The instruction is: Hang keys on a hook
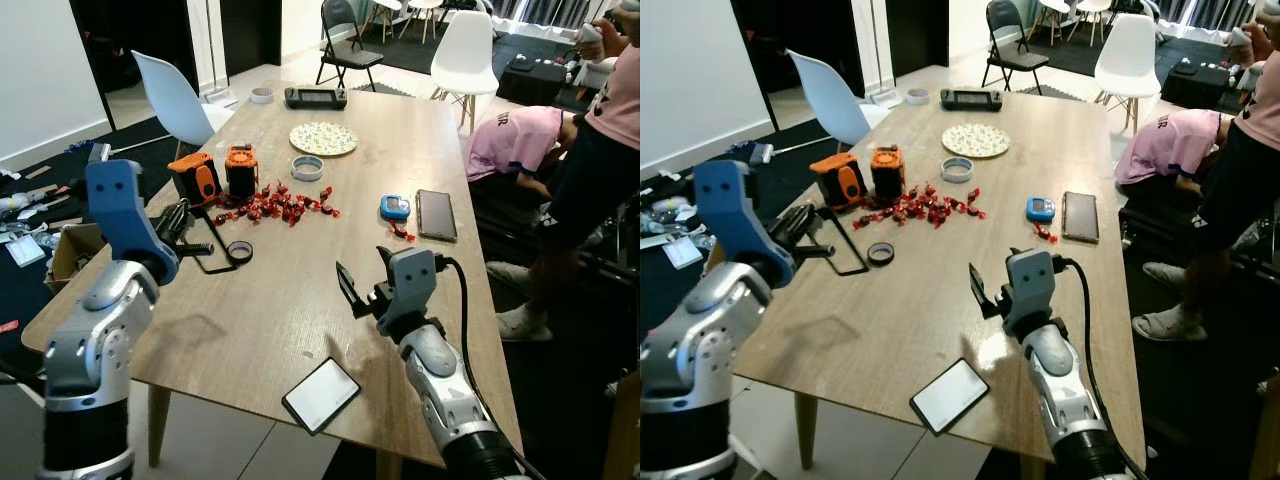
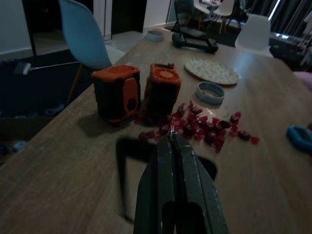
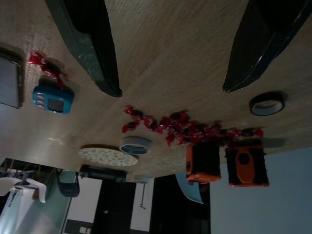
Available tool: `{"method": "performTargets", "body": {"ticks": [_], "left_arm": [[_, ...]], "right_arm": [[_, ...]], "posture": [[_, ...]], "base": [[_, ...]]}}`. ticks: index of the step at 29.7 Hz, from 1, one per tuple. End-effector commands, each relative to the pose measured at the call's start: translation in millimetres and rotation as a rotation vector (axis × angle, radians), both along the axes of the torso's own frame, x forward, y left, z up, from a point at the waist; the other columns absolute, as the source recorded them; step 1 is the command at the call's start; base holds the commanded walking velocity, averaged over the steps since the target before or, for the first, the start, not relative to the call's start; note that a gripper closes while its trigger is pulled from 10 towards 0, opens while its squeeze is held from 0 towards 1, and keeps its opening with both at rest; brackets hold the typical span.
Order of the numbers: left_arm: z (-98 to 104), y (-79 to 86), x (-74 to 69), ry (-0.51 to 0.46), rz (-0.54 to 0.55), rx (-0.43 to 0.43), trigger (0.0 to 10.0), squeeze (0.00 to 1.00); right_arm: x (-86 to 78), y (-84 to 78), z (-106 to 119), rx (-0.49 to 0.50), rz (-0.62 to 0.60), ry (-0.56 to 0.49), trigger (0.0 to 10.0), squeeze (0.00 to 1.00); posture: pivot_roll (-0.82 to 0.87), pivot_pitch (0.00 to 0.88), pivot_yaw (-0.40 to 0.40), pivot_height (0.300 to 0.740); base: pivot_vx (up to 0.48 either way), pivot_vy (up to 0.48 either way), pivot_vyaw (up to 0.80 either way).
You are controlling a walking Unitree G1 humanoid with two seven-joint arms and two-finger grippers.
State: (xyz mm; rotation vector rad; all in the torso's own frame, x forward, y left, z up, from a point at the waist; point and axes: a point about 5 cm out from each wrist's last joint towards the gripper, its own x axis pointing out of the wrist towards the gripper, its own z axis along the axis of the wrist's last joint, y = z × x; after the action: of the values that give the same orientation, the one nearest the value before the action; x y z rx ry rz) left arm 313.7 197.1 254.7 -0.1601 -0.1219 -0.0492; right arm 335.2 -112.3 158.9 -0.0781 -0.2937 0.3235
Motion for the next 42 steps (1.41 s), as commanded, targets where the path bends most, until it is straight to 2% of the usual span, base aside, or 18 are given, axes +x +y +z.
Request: {"method": "performTargets", "body": {"ticks": [1,3,5,7,10,13,17,19,21,28,33,35,36,37,38,39,41,42], "left_arm": [[1.2,-1.2,1.2,-0.022,0.019,-0.027,10.0,0.00],[2.9,-3.4,0.9,-0.041,0.029,-0.065,10.0,0.00],[5.8,-7.3,0.4,-0.070,0.046,0.010,10.0,0.00],[1.9,-10.7,0.7,-0.062,0.058,0.037,10.0,0.00],[0.5,-14.2,-1.5,-0.105,0.110,0.187,10.0,0.00],[-3.0,-15.9,-3.6,-0.137,0.127,0.230,10.0,0.00],[-4.7,-17.5,-4.3,-0.152,0.136,0.250,10.0,0.00],[-9.6,-21.2,-6.4,-0.175,0.134,0.326,10.0,0.00],[-15.3,-20.6,-7.9,-0.155,0.138,0.299,10.0,0.00],[-21.7,-14.4,-10.0,-0.144,0.179,0.274,10.0,0.00],[-26.6,-12.7,-9.7,-0.149,0.201,0.301,10.0,0.00],[-28.4,-12.0,-9.2,-0.144,0.207,0.338,10.0,0.00],[-28.8,-12.2,-9.5,-0.147,0.204,0.343,10.0,0.49],[-29.1,-12.4,-9.9,-0.150,0.202,0.344,10.0,0.49],[-31.3,-15.1,-10.2,-0.145,0.181,0.355,10.0,0.65],[-33.0,-17.1,-10.4,-0.140,0.165,0.363,10.0,0.65],[-41.5,-27.7,-12.6,-0.115,0.083,0.445,10.0,0.40],[-44.4,-30.2,-13.8,-0.106,0.060,0.459,10.0,0.31]], "right_arm": [[-0.3,0.0,2.2,0.017,-0.004,-0.012,10.0,0.00],[-0.8,-3.9,4.1,0.022,-0.020,-0.025,10.0,0.00],[-1.0,-10.0,7.4,0.033,-0.044,-0.042,10.0,0.00],[-0.9,-13.9,7.2,0.048,-0.071,-0.047,10.0,0.00],[-2.9,-12.4,12.6,0.080,-0.086,-0.073,10.0,0.00],[-7.6,-2.6,12.9,0.063,-0.062,-0.106,10.0,0.00],[-9.4,-0.8,12.0,0.070,-0.063,-0.108,10.0,0.00],[-13.4,-1.9,8.9,0.056,-0.080,-0.118,10.0,0.00],[-16.1,-4.4,5.1,0.067,-0.107,-0.108,10.0,0.00],[-18.4,2.7,5.4,0.072,-0.094,-0.115,10.0,0.00],[-16.8,1.7,7.5,0.078,-0.105,-0.120,10.0,0.00],[-17.2,2.8,7.2,0.069,-0.094,-0.120,10.0,0.00],[-17.6,3.3,6.6,0.066,-0.089,-0.118,10.0,0.00],[-18.1,3.6,6.2,0.064,-0.087,-0.117,10.0,0.00],[-18.1,3.5,5.5,0.063,-0.088,-0.115,10.0,0.00],[-18.1,3.4,5.1,0.063,-0.089,-0.114,10.0,0.00],[-17.8,3.8,5.4,0.063,-0.089,-0.113,10.0,0.00],[-17.7,4.1,5.5,0.063,-0.089,-0.113,10.0,0.00]], "posture": [[0.16,0.076,-0.027,0.740],[0.15,0.068,-0.018,0.740],[0.15,0.074,-0.013,0.740],[0.15,0.074,-0.013,0.740],[0.15,0.070,-0.016,0.740],[0.15,0.072,-0.011,0.740],[0.15,0.078,-0.008,0.740],[0.14,0.074,0.005,0.740],[0.16,0.081,0.006,0.740],[0.15,0.073,0.017,0.740],[0.15,0.071,0.018,0.740],[0.15,0.073,0.001,0.740],[0.15,0.066,-0.002,0.740],[0.15,0.067,-0.003,0.740],[0.16,0.067,-0.004,0.740],[0.16,0.067,-0.004,0.740],[0.16,0.077,-0.001,0.740],[0.16,0.077,-0.001,0.740]], "base": [[0.000,0.000,0.00],[0.000,0.000,0.00],[0.000,0.000,0.00],[0.000,0.000,0.00],[0.000,0.000,0.00],[0.000,0.000,0.00],[0.000,0.000,0.00],[0.000,0.000,0.00],[0.000,0.000,0.00],[0.000,0.000,0.00],[0.000,0.000,0.00],[0.000,0.000,0.00],[0.000,0.000,0.00],[0.000,0.000,0.00],[0.000,0.000,0.00],[0.000,0.000,0.00],[0.000,0.000,0.00],[0.000,0.000,0.00]]}}
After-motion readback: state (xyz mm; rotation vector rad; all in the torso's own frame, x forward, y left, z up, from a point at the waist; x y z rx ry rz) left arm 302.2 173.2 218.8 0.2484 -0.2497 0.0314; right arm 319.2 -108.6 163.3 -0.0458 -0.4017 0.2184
